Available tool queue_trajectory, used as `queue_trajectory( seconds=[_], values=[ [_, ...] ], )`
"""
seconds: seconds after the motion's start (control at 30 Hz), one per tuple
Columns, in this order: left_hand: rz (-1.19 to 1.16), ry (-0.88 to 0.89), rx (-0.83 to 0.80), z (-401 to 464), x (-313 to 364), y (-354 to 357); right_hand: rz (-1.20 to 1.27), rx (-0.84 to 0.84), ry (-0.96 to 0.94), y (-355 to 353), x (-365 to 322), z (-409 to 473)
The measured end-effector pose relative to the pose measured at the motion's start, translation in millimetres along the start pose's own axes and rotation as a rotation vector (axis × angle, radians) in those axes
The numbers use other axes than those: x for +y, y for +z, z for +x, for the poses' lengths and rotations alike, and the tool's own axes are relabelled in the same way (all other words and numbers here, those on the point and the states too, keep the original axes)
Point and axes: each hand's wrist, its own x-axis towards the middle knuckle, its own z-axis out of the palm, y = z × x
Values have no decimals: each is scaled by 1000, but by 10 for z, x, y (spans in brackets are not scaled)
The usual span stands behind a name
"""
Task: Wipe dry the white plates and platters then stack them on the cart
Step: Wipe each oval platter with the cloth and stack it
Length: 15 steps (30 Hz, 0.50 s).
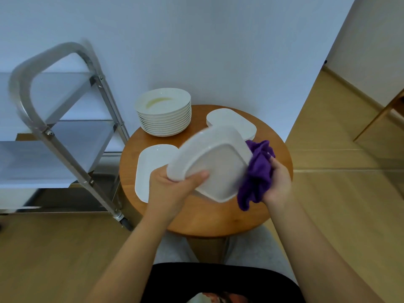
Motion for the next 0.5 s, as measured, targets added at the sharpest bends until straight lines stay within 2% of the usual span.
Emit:
queue_trajectory(
  seconds=[0.1, 0.17, 0.3, 0.5],
  values=[
    [-341, -159, 130, 24, 39, 148, -16, -87, -13, 80, 120, -78],
    [-455, -263, 168, 86, 15, 156, -99, -114, -32, 103, 236, -109],
    [-393, -366, 190, 136, 7, 138, -231, -103, -62, 181, 346, -167],
    [-292, -421, 118, 83, 13, 140, -517, -233, -367, 533, 391, -332]
  ],
)
